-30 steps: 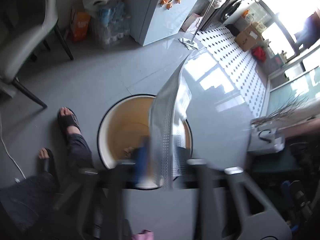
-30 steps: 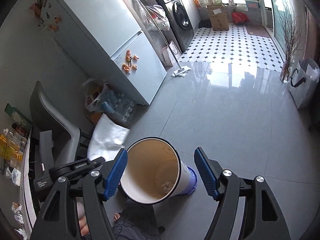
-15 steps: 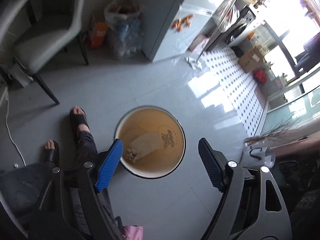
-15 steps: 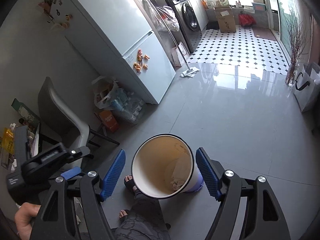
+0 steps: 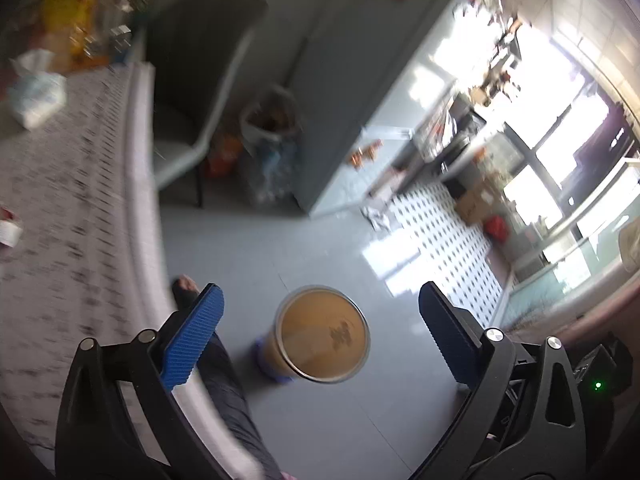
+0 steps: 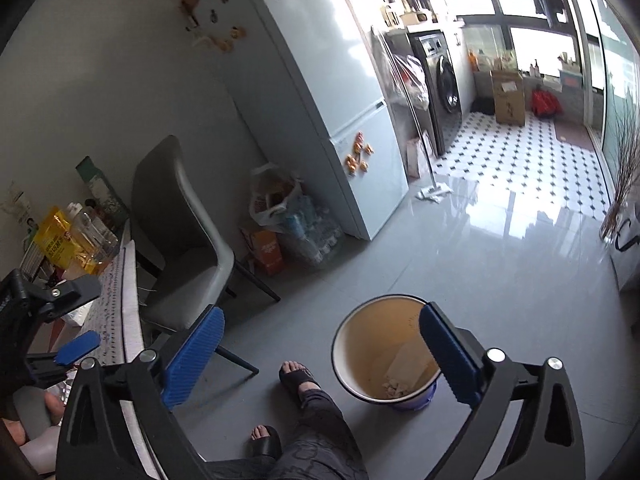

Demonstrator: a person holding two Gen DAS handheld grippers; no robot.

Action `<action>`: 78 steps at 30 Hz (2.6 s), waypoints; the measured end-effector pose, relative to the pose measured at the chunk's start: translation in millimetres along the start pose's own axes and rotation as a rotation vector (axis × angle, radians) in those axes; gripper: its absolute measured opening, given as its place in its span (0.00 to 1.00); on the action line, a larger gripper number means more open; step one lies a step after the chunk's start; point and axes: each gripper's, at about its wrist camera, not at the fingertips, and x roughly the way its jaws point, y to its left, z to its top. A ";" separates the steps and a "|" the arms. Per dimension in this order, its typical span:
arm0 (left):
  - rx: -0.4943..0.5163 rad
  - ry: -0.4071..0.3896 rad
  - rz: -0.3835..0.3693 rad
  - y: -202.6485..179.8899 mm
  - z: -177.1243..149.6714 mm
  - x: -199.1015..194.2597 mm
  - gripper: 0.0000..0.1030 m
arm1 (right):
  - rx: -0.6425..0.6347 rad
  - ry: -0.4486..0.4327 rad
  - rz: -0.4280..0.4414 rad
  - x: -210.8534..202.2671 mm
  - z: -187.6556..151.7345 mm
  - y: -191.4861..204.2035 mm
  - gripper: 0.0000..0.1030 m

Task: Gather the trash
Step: 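Bring both tools back to the table toward the tissues, then grasp the crumpled white tissue with the left tool while the right tool grasps the blister pack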

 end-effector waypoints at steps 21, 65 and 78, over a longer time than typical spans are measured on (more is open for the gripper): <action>-0.139 -0.249 0.241 154.8 -13.4 -165.3 0.94 | -0.170 -0.076 0.121 -54.5 -49.0 162.9 0.93; -0.271 -0.298 0.287 357.1 -99.1 -230.8 0.83 | -0.527 0.187 0.513 -44.5 -160.4 311.5 0.92; -0.238 -0.187 0.303 335.5 -68.7 -158.8 0.83 | -0.529 0.232 0.524 -22.7 -160.0 306.4 0.87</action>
